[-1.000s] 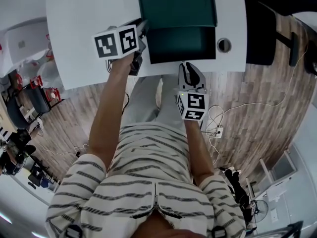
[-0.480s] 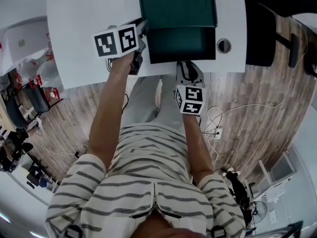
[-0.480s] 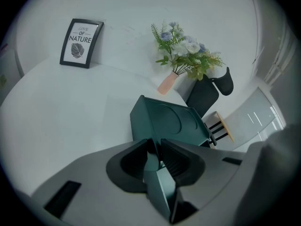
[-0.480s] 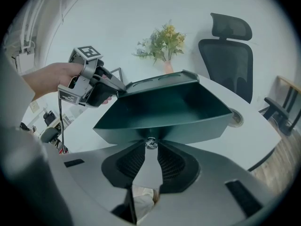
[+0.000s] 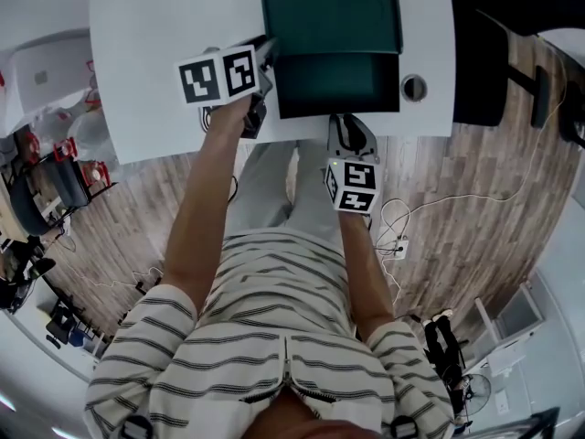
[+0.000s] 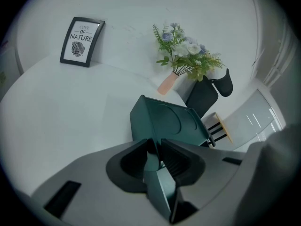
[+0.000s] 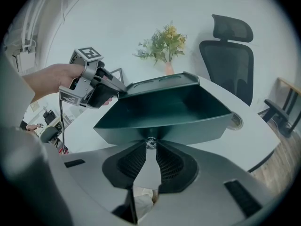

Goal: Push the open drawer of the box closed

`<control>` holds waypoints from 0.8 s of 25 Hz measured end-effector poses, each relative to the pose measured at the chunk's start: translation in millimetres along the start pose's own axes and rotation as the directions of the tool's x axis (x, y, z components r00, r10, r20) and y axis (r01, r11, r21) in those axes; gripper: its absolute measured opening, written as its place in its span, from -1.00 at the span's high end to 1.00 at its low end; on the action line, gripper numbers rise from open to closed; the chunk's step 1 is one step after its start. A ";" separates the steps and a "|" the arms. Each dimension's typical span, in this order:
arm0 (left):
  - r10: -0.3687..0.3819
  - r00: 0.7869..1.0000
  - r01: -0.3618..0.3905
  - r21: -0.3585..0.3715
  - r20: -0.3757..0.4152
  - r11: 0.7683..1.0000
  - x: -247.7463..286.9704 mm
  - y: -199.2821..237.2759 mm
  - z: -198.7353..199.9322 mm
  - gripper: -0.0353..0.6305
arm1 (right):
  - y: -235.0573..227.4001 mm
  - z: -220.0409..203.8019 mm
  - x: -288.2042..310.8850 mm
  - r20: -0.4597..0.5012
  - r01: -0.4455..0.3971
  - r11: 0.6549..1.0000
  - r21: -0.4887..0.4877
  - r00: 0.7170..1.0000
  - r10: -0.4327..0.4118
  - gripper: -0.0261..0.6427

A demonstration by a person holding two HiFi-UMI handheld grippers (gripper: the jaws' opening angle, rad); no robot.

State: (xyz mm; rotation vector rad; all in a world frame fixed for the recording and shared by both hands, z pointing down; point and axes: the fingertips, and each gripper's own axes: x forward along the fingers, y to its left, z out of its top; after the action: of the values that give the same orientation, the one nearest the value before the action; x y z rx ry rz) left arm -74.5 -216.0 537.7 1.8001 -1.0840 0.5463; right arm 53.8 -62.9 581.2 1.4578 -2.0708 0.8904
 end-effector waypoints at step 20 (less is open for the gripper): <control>-0.006 1.000 0.006 0.006 -0.002 1.000 0.9 -0.4 0.7 0.60 | 0.5 10.6 -1.0 0.036 -0.004 1.000 0.009 0.999 0.004 0.70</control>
State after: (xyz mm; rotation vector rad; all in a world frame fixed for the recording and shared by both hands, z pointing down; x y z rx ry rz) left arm -73.8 -216.9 537.8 1.8070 -1.0771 0.5480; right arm 53.6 -69.9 573.1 1.4852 -2.0991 0.8827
